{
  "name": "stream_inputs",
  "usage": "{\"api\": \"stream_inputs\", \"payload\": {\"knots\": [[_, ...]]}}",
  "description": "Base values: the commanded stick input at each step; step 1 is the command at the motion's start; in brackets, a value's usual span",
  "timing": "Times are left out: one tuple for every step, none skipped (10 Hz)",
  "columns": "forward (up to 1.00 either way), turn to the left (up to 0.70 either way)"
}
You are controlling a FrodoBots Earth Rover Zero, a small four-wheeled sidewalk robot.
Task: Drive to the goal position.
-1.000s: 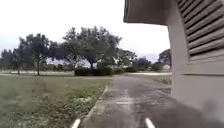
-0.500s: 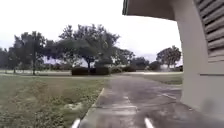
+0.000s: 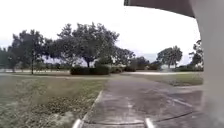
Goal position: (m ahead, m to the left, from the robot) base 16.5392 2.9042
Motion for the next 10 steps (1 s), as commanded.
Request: {"api": "stream_inputs", "payload": {"knots": [[0.84,0.03],[0.84,0.03],[0.84,0.03],[0.84,0.03],[0.84,0.03],[0.84,0.03],[0.84,0.03],[0.84,0.03],[0.84,0.03],[0.84,0.03]]}}
